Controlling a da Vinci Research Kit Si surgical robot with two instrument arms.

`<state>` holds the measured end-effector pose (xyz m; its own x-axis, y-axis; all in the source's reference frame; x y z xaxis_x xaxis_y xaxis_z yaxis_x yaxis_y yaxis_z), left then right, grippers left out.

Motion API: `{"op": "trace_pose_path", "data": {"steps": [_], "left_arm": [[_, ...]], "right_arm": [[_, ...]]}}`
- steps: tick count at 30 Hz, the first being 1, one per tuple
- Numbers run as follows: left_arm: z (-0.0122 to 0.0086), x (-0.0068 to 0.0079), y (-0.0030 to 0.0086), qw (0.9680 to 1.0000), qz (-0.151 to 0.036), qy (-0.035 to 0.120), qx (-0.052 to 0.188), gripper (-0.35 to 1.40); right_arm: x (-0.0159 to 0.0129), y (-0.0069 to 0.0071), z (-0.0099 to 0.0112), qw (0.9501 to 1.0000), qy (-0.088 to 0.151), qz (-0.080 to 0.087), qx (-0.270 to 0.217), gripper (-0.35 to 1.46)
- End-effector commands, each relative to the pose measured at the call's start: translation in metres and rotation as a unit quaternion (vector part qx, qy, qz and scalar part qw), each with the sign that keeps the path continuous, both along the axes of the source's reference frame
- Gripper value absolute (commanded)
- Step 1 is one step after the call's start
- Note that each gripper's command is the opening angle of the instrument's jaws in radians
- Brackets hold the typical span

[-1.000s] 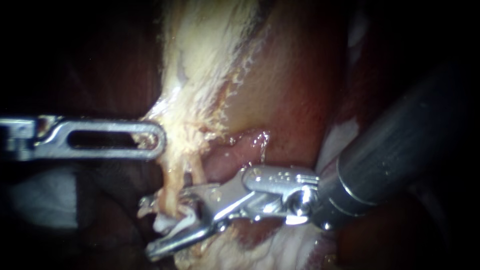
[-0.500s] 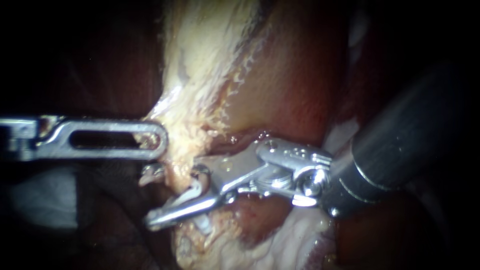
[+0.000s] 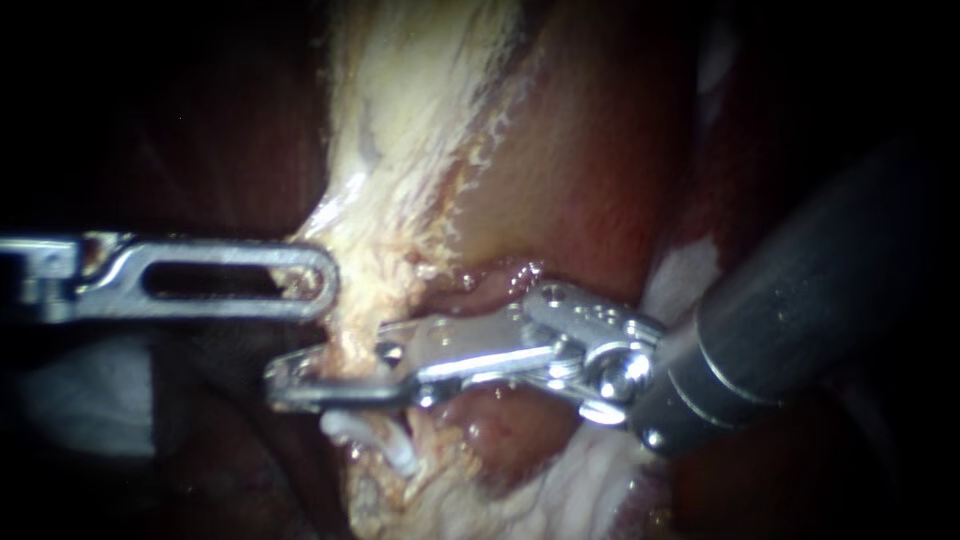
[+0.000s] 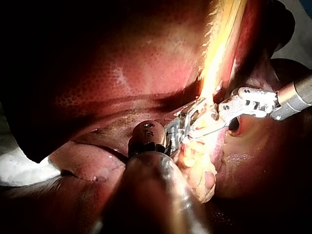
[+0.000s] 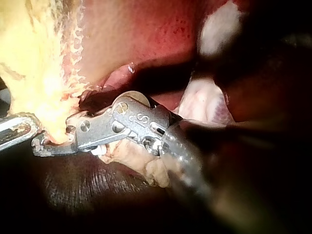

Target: Clipping third clip left tube

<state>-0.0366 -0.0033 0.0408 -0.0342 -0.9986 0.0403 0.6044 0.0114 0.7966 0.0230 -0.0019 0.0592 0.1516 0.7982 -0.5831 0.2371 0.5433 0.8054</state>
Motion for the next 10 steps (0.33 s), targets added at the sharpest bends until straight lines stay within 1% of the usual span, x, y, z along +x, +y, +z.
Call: {"op": "trace_pose_path", "data": {"steps": [1,10], "left_arm": [[0.0000,0.0000,0.0000,1.0000,0.000,0.000,0.000,-0.35],[0.0001,0.0001,0.0001,1.0000,0.001,0.000,0.000,-0.35]], "right_arm": [[0.0000,-0.0001,0.0000,1.0000,0.000,-0.001,0.001,-0.35],[-0.0001,-0.0002,0.0001,1.0000,0.001,-0.001,0.003,-0.35]]}}
